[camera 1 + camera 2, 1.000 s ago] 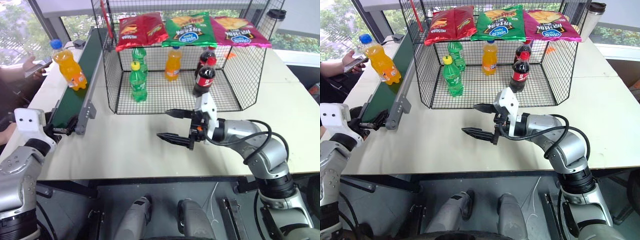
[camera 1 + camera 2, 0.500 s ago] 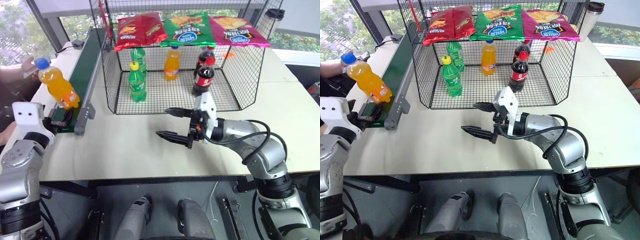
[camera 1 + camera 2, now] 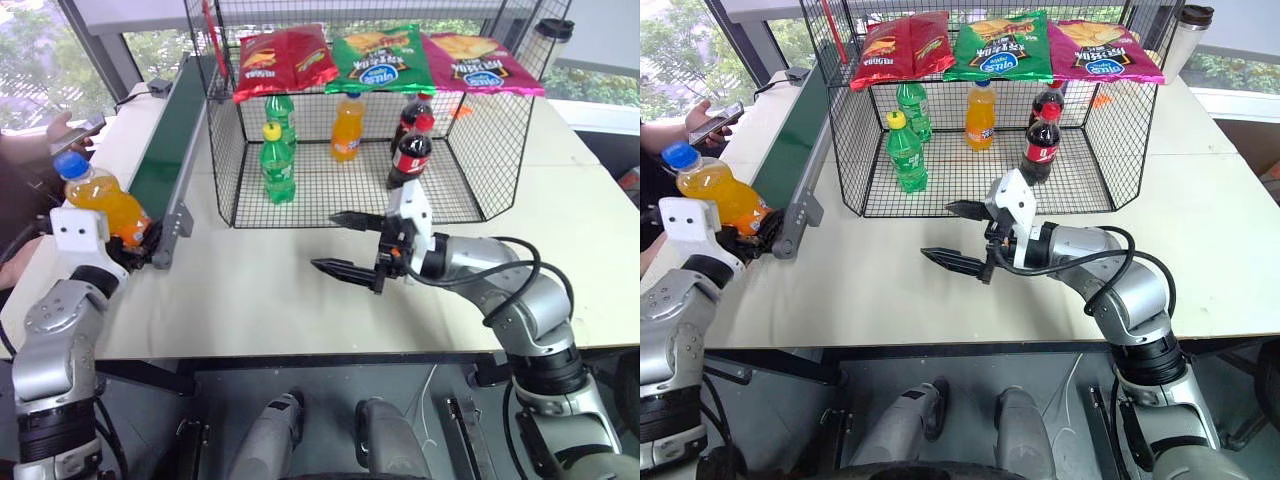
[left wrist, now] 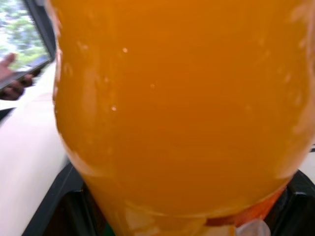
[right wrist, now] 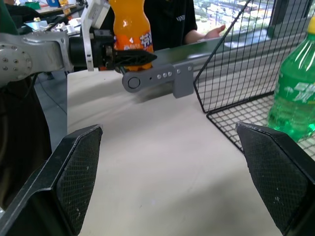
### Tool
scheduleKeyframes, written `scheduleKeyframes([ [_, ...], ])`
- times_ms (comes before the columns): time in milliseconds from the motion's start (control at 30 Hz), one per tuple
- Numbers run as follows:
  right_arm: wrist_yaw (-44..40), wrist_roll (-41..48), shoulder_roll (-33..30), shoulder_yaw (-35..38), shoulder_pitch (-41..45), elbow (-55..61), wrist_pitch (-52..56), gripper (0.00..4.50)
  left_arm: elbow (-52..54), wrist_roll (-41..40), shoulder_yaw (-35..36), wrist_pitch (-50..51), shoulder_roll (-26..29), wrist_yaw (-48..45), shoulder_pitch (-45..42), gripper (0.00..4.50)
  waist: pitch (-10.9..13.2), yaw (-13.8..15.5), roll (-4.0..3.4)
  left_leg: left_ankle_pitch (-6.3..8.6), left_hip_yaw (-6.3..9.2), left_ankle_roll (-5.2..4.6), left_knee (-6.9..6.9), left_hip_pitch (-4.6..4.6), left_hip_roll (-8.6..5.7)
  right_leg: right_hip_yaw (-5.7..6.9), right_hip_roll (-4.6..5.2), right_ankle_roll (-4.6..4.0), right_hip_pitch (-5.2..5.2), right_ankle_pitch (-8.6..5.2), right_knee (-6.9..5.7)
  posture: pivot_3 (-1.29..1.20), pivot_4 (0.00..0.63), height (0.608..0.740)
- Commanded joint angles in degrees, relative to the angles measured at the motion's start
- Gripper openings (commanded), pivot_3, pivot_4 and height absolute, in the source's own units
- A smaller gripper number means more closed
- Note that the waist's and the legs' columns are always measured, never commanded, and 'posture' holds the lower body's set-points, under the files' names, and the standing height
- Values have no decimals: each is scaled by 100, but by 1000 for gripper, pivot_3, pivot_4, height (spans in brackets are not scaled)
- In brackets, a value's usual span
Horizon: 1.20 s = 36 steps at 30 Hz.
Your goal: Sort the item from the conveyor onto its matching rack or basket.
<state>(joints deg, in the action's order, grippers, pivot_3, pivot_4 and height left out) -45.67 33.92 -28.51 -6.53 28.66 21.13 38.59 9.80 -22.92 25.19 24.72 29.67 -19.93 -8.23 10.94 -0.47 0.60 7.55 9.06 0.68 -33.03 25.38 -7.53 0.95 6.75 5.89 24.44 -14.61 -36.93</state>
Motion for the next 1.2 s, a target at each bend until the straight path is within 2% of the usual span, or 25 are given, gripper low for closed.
scheduleKeyframes([
  [33, 7, 24, -26, 72, 85, 193, -17, 4500, 428, -453, 213, 170, 63, -83, -230, 3012, 1, 7, 1, 0, 0, 0, 0, 0, 0, 0, 0, 0, 0, 0, 0, 0, 150, 739],
  [167, 11, 34, -34, 79, 86, 212, -1, 4500, 599, -762, 233, 404, 247, -181, -572, 3012, 8, 12, 16, 0, 0, 0, -1, 2, -1, 0, 0, 1, 1, 0, 1, 0, 150, 739],
  [300, 7, 83, -10, 102, 190, 195, 44, 4500, 786, -1171, -140, 839, 420, -574, -987, 3012, 10, -9, 21, 0, 0, 0, 0, 2, 0, 0, -2, 0, 2, 1, 0, 0, 150, 739],
  [433, -1, 10, 53, 47, 253, 189, -72, 4500, 901, -1242, -756, 992, 337, -891, -1140, 3012, 10, -24, 21, 0, -5, 0, 0, 1, -1, -1, -1, -12, 1, 10, 1, 0, 150, 739],
  [633, -44, -43, 36, 8, 379, 156, -84, 4500, 1132, -1205, -2059, 1032, -18, -1475, -1287, 3012, 11, -24, 22, -1, -8, -1, 0, 2, 0, -2, -3, -16, 3, 15, 0, 0, 150, 739],
  [867, -41, -215, 27, -56, 461, 119, -72, 4500, 704, -656, -3136, 475, -118, -2393, -1611, 3012, 11, -26, 22, -1, -13, -1, 0, 1, 1, -5, -3, -19, 3, 13, 0, 0, 150, 739],
  [1200, 197, -352, 201, -75, 620, 49, -42, 4500, 74, -25, -3730, -356, -335, -3177, -1835, 3012, 11, -23, 22, -2, -12, -2, 0, 1, 1, -6, -3, -18, 3, 14, 0, 0, 150, 739],
])
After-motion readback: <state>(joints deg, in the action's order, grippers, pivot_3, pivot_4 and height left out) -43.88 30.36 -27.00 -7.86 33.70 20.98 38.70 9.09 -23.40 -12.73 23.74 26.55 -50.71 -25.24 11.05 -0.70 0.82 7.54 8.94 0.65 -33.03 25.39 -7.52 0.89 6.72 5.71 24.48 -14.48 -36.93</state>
